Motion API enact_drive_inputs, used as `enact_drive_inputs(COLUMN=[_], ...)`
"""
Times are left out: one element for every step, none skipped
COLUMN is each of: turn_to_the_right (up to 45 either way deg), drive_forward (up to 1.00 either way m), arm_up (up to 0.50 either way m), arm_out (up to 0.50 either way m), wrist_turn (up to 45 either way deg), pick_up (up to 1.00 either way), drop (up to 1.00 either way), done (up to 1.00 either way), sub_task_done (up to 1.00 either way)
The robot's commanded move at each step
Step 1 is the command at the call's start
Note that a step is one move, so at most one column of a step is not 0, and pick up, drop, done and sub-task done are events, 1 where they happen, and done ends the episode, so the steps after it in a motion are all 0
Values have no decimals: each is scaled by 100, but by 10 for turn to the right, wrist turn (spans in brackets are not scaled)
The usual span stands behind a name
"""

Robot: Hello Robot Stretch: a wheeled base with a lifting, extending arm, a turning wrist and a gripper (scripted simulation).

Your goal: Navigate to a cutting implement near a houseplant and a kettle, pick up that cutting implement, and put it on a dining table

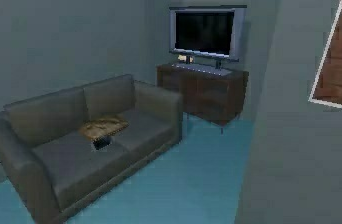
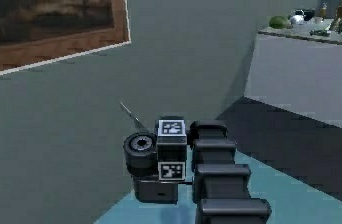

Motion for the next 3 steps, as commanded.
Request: enact_drive_inputs(turn_to_the_right=[-450,-90,450], drive_forward=[0,0,0], arm_up=[0,0,0], arm_out=[0,0,0], wrist_turn=[0,0,0], pick_up=[0,0,0], drop=[0,0,0], done=[0,0,0], sub_task_done=[0,0,0])
